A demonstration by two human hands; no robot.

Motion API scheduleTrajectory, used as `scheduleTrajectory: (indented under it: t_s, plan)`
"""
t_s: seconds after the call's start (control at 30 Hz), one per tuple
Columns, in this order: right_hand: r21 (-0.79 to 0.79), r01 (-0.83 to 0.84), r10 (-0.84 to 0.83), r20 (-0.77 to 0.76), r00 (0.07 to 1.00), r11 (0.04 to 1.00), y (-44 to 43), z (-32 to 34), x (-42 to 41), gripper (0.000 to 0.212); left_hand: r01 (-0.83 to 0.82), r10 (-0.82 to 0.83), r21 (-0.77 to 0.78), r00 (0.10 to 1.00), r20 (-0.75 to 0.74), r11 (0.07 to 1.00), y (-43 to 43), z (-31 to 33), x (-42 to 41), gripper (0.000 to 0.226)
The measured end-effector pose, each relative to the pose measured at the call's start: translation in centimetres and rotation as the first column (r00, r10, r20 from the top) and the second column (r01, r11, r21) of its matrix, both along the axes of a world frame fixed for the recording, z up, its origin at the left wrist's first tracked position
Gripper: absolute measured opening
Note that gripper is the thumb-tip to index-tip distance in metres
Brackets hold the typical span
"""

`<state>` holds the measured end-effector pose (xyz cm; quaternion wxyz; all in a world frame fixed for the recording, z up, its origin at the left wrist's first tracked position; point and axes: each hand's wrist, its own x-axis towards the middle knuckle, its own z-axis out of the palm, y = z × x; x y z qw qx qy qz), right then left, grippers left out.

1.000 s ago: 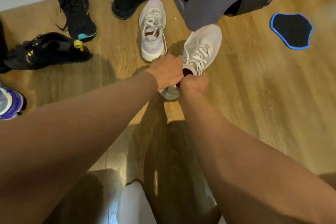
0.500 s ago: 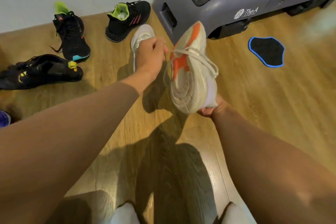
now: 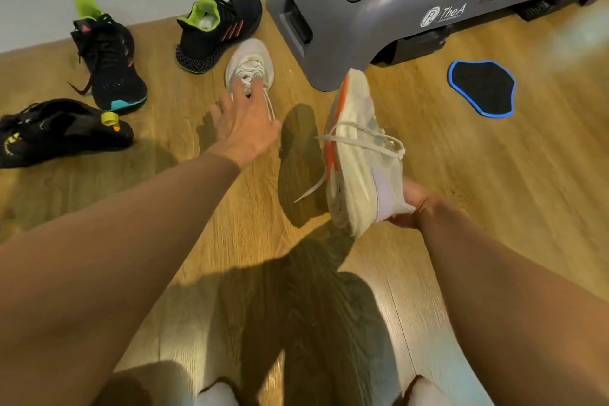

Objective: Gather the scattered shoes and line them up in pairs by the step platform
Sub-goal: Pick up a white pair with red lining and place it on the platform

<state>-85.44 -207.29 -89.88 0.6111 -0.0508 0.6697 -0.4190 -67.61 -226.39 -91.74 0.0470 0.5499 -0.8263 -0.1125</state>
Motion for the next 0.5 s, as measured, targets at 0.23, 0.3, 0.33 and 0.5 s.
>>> scheduleTrajectory:
  t_s: [0.23,0.3,0.33,0.5]
  plan:
    - [0.015,-0.119,0.119,-0.084,0.989,0.993,0.7,-2.6,-2.0,0.045,-0.179,0.205,0.217,0.973,-0.104,0.960,-3.5,-3.4,-0.1,0.054]
    - [0.011,-0.140,0.140,-0.074,0.987,0.990,0.6,-3.1,-2.4,0.033,-0.201,0.265,0.235,0.921,-0.285,0.951,-3.9,-3.7,0.7,0.035]
    - [0.013,-0.129,0.130,-0.071,0.989,0.992,0.5,-3.2,-2.5,0.025,-0.210,0.346,0.335,0.834,-0.428,0.919,-4.0,-3.6,1.3,0.025]
    - [0.045,-0.098,0.103,-0.125,0.987,0.994,0.2,-3.3,-2.2,0.021,0.078,0.789,0.838,0.298,-0.537,0.541,-3.8,-1.5,4.9,0.034]
